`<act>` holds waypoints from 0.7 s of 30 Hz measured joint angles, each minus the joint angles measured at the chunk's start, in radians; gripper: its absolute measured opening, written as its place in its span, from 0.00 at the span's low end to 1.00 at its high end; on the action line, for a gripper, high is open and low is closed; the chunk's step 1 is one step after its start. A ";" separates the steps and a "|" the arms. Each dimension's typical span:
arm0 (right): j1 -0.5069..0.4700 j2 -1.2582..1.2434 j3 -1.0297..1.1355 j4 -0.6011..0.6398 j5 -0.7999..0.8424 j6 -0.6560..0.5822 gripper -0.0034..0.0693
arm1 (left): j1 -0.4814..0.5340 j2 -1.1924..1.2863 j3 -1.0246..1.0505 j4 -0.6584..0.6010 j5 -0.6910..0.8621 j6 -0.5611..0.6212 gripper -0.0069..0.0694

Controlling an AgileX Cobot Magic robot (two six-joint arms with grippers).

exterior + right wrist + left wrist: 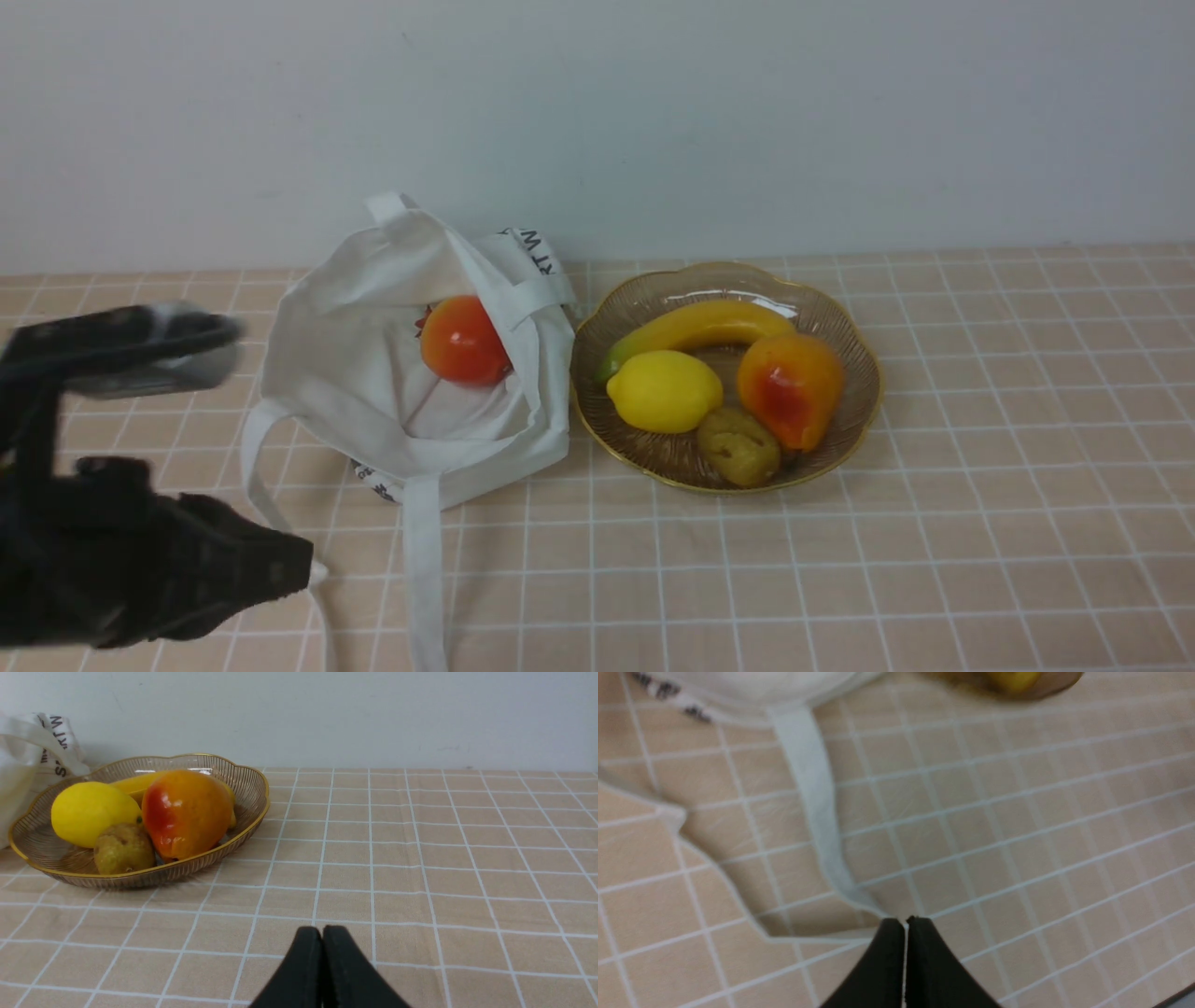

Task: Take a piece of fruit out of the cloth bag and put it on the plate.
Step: Use the left arm to grab a pomegranate from the bag

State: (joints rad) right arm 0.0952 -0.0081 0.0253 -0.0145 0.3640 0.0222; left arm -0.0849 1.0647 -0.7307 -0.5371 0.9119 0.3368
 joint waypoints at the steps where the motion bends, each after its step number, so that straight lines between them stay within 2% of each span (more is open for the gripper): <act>1: 0.000 0.000 0.000 0.000 0.000 0.000 0.03 | 0.000 0.000 0.000 0.000 0.000 0.000 0.08; 3: 0.000 0.000 0.000 0.000 0.000 0.000 0.03 | 0.000 0.210 -0.109 0.060 0.016 0.000 0.08; 6: 0.000 0.000 0.000 0.000 0.000 0.000 0.03 | 0.000 0.371 -0.225 0.053 0.015 -0.003 0.08; 10: 0.000 0.000 0.000 0.000 0.000 0.000 0.03 | 0.000 0.491 -0.373 0.030 -0.010 -0.015 0.08; 15: 0.000 0.000 0.000 0.000 0.000 0.000 0.03 | 0.000 0.624 -0.513 0.034 -0.025 -0.116 0.10; 19: 0.000 0.000 0.000 0.000 0.000 0.000 0.03 | -0.003 0.756 -0.628 0.040 -0.026 -0.191 0.19; 21: 0.000 0.000 0.000 0.000 0.000 0.000 0.03 | -0.005 0.830 -0.695 0.045 -0.021 -0.198 0.29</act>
State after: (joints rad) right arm 0.0952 -0.0081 0.0253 -0.0145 0.3640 0.0222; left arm -0.0900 1.8951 -1.4254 -0.4923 0.8906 0.1387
